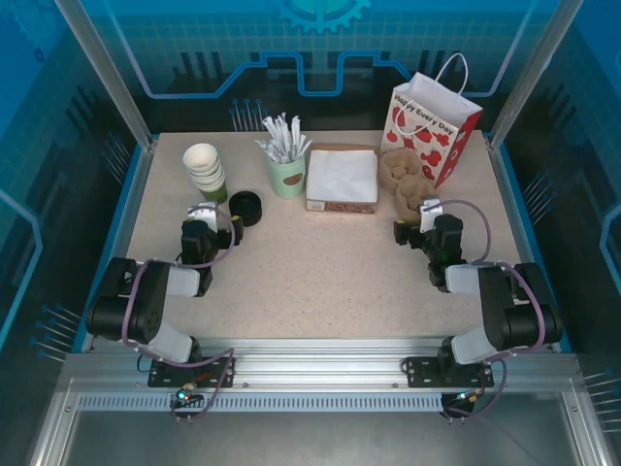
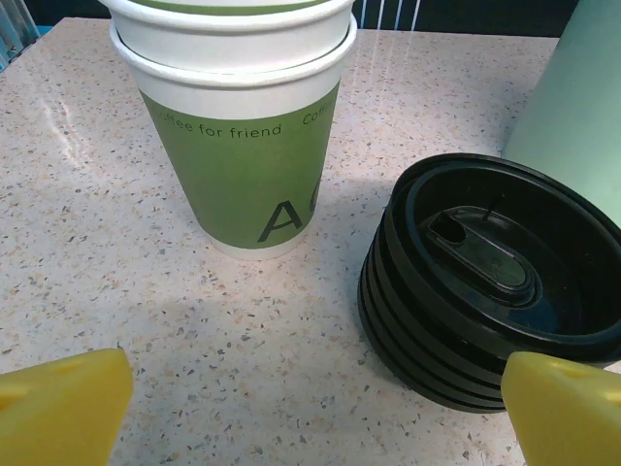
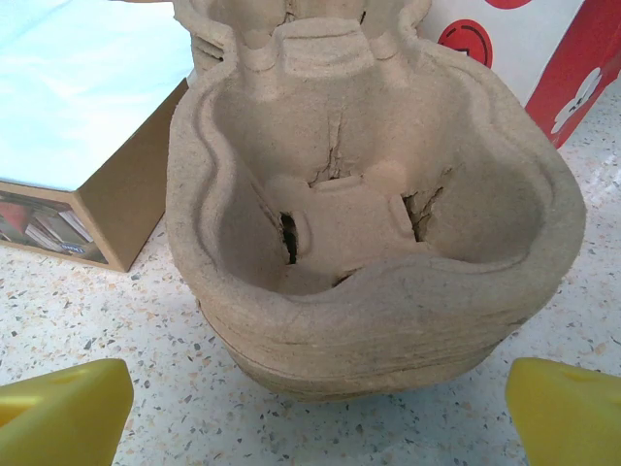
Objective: Pack the takeout coffee
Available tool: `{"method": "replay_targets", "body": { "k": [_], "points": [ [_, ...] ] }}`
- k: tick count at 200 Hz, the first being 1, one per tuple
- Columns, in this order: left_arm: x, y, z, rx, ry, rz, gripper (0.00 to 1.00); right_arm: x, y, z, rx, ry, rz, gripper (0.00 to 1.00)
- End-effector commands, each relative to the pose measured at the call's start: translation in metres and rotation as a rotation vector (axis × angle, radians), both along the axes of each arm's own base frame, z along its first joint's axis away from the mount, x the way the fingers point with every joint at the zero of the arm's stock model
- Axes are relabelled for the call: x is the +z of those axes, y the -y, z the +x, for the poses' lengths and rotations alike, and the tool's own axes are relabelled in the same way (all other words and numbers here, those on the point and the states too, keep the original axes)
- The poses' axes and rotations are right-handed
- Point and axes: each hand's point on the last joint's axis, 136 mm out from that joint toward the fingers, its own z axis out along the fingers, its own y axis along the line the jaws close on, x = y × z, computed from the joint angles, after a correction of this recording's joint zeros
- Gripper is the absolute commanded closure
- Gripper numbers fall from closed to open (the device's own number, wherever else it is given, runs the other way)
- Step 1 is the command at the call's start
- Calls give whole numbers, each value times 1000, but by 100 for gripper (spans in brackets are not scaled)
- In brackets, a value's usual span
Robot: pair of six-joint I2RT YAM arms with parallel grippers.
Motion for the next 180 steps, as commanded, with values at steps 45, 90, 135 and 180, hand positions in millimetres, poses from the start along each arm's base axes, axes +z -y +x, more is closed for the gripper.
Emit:
{"method": "replay_targets", "body": {
  "k": [45,90,135,180],
  "points": [
    [12,-2,9,9,44,-7,1,13,-1,10,2,46,5,0],
    [12,-2,9,7,45,-7,1,13,-2,10,4,45,6,0],
    [11,-2,9,6,41,-9,1,13,-2,10,6,45,8,0],
    [25,-12,-1,69,88,-10,1,34,-2,5,-19,54,-17,0]
  ]
}}
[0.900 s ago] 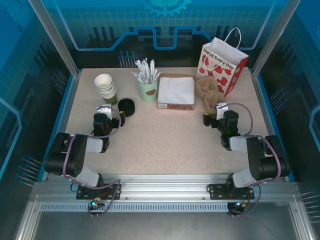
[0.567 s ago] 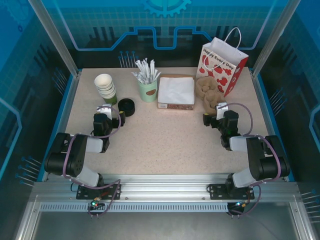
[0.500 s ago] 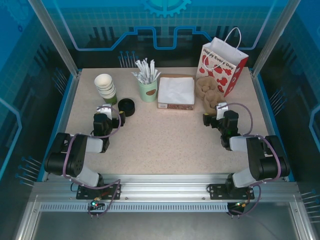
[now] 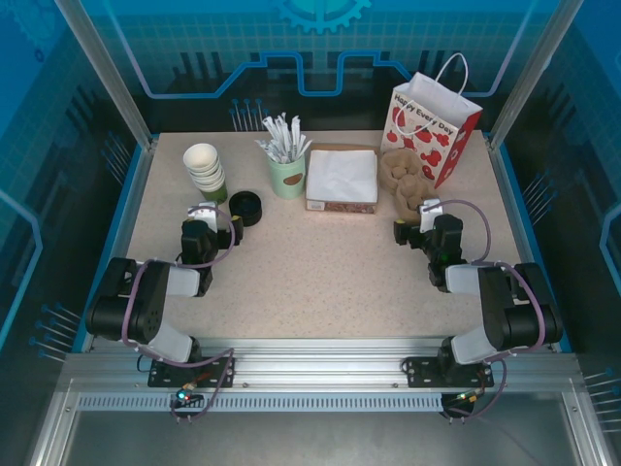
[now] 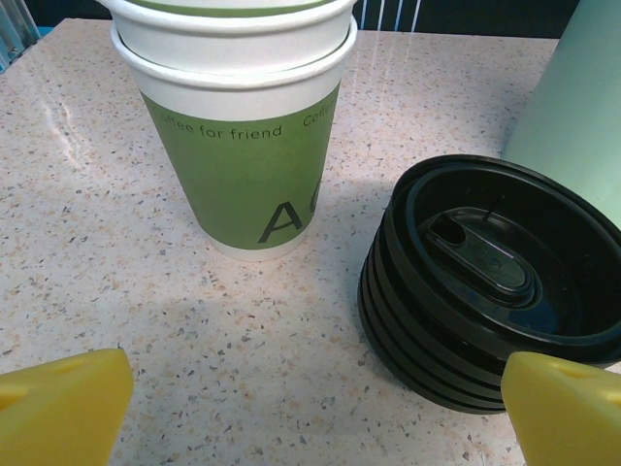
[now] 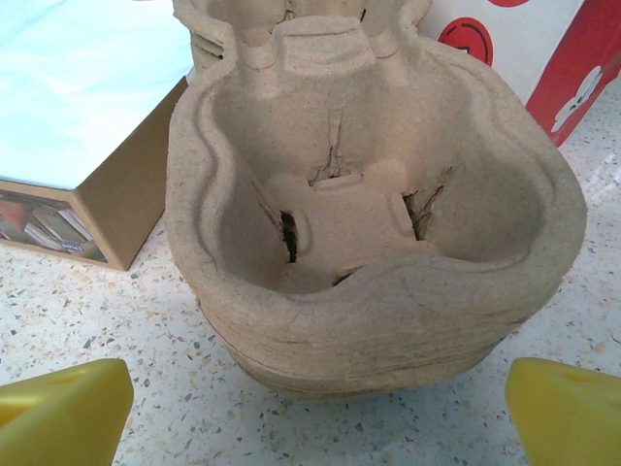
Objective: Pack the takeout coffee
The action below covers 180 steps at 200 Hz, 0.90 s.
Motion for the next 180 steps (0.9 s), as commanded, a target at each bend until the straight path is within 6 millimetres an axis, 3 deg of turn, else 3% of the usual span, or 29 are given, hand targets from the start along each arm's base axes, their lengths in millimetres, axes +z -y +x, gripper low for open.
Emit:
{"method": "replay_targets", "body": {
  "k": [1,31,60,85,109,146,180],
  "points": [
    [24,-12,-2,67,79,-11,1,34,-1,5,-19,60,-12,0],
    [56,-27,-18,162,95,-31,1,59,12,-15,-108,104,31,0],
    [79,-44,-40,324,60,-184,1,84,28,-34,-214,128,102,0],
    [104,-31,-53,282,52,-289,1,119,32,-50,-268,150,182,0],
    [128,-9,-57,159,64,-349,1,146,3,-54,-157,130,243,0],
    [153,15,-52,30,26,-392,1,161,-77,-54,115,30,204,0],
    [160,9,-38,54,-56,-320,3,171,-147,-69,358,-31,152,0]
  ]
}}
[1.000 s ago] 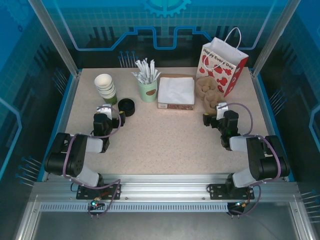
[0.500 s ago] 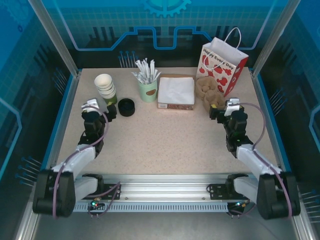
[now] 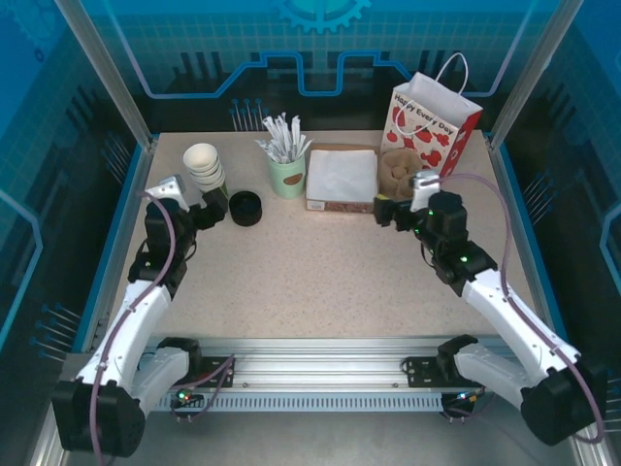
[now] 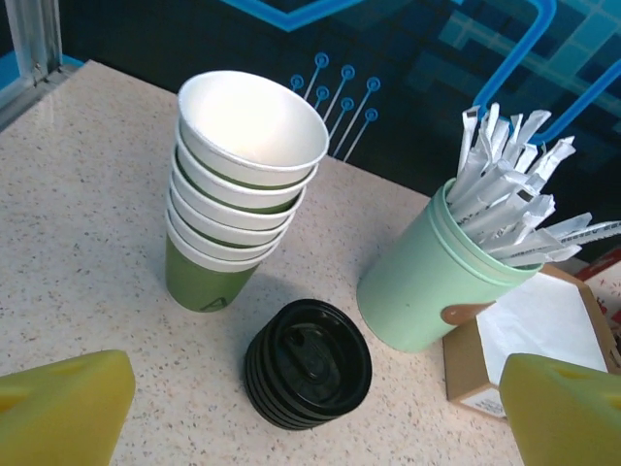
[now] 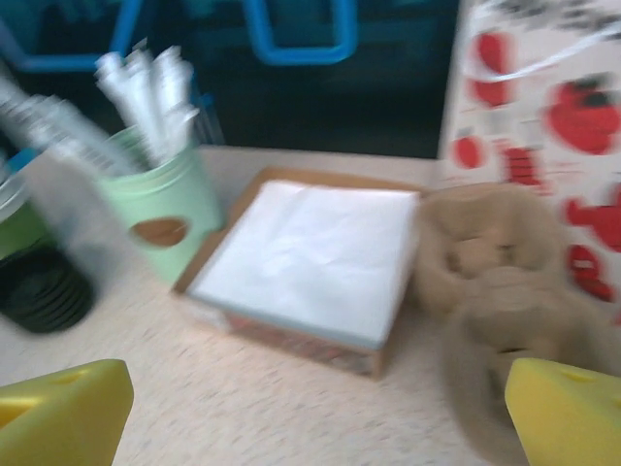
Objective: Pack the takeout coffee
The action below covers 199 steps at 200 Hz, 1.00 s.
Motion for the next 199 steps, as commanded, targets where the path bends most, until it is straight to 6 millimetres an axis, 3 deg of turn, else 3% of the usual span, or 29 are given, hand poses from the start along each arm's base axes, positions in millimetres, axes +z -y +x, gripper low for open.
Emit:
{"method": "replay_targets", "body": {
  "k": [1,4,9,29,60,132,199],
  "points": [
    [-1,1,4,-31,-91,35,3,-8,-41,-20,178,-79,-61,0],
    [0,0,5,-27,-95,41,3,-10,-46,-22,198,-88,-62,0],
    [1,-2,7,-19,-101,50,4,2,-55,-23,231,-72,-52,0],
    [5,-11,17,3,-116,54,6,4,-79,-32,322,-95,-52,0],
    [8,-30,32,50,-157,58,9,7,-98,-40,391,-107,-60,0],
    [-3,-73,86,103,-282,48,31,6,-109,-44,432,-114,-71,0],
    [-16,-87,128,91,-384,105,52,1,-119,-43,454,-124,-68,0]
  ]
}}
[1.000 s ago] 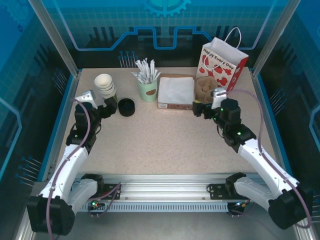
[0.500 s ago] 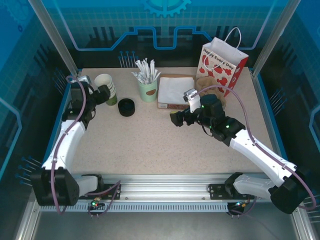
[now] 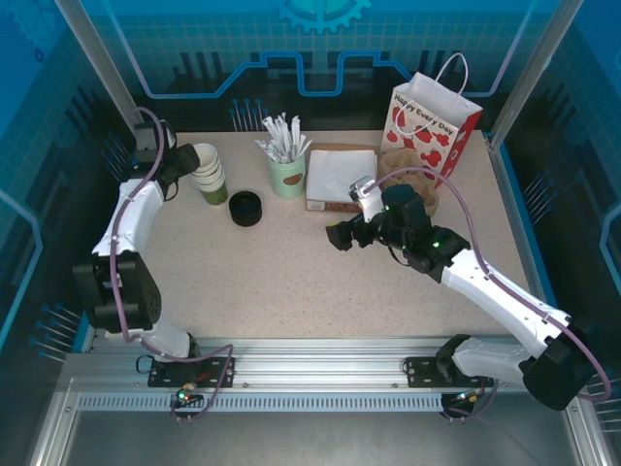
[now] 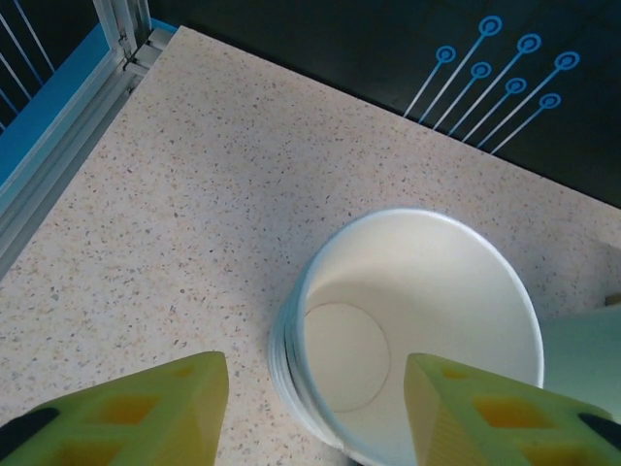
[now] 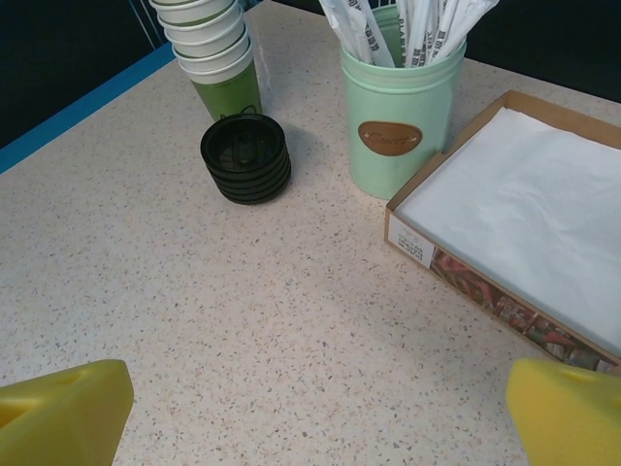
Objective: Pack the takeout coffee
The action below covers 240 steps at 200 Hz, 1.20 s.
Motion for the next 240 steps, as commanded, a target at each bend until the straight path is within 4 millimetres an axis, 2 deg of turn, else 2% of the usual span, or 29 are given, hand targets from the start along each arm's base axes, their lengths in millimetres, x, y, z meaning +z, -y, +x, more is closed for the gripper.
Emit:
{"method": "replay_targets", "body": {
  "k": [1,64,102,208,240],
  "points": [
    [0,-5,6,-16,-47,26,52,12,-14,-3,48,19,14,0],
    [-11,-9,25,-29,-97,40,66,6,-18,-2,57,6,-3,0],
    [-13,-13,26,-25,-112,51,68,7,-19,-1,57,8,-6,0],
    [-20,-12,28,-34,-134,45,81,3,-21,-2,59,3,-17,0],
    [-16,-12,28,-34,-128,48,85,1,-21,-2,58,-3,-20,0]
  ]
}}
